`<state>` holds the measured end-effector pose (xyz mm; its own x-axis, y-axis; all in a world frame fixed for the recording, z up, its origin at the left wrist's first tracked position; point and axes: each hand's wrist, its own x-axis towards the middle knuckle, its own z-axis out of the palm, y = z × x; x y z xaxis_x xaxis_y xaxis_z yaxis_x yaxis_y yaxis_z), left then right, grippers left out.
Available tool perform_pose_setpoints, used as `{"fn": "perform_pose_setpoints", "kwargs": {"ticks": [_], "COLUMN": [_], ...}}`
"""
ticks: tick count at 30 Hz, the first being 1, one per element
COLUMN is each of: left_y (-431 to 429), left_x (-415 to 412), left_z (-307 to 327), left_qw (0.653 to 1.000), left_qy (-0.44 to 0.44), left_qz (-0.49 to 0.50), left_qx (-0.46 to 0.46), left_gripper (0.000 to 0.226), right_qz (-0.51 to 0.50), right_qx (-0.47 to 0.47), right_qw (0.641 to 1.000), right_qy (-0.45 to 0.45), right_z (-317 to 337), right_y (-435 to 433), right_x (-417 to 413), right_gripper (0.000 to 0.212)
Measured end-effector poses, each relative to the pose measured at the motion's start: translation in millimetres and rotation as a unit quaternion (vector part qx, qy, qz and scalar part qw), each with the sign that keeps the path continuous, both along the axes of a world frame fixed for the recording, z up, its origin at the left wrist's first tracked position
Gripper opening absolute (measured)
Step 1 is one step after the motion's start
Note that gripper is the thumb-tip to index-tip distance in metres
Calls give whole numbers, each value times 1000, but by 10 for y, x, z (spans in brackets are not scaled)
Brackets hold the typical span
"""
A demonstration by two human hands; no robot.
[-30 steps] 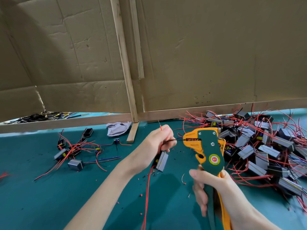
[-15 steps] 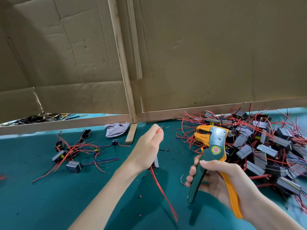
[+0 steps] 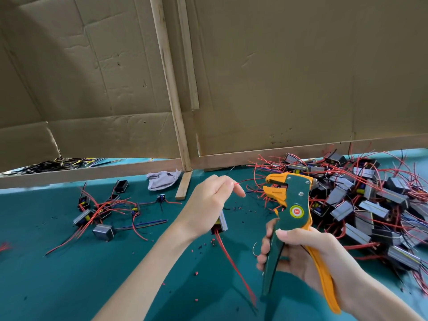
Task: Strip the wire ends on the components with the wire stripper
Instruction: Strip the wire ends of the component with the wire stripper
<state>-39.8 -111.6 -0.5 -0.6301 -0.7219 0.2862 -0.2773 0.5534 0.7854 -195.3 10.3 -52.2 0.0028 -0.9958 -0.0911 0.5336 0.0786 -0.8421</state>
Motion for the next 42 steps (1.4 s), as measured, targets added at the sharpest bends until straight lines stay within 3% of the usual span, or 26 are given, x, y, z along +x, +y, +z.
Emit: {"fn": "perform_pose_setpoints", "kwargs": {"ticks": [4, 10, 26, 31, 35, 37, 42], "left_y": [10, 21, 46, 40, 7, -5, -124], "left_x": [-16, -31, 39, 65, 45, 23, 34], "left_z": [2, 50, 124, 148, 103, 46, -6], "left_qw": [998, 984, 984, 984, 988, 992, 998], "left_qy": [56, 150, 96, 91, 71, 52, 37], "left_qz": [-26, -60, -104, -111, -100, -85, -43], "left_qx": [-13, 82, 105, 107, 95, 79, 35], "left_gripper": [21, 5, 7, 12, 5, 10, 11], "right_qz": [10, 55, 84, 47, -39, -49, 59], "right_qx": [-7, -30, -48, -37, -32, -31, -30], "right_qw": [1000, 998, 991, 991, 987, 988, 998], "right_qy": [9, 29, 92, 119, 153, 143, 22], "right_z": [22, 66, 60, 53, -33, -67, -7], "right_y": [18, 62, 104, 131, 110, 92, 52], "right_x": [7, 13, 18, 54, 154, 173, 93], "right_gripper": [26, 25, 23, 36, 42, 44, 32]}}
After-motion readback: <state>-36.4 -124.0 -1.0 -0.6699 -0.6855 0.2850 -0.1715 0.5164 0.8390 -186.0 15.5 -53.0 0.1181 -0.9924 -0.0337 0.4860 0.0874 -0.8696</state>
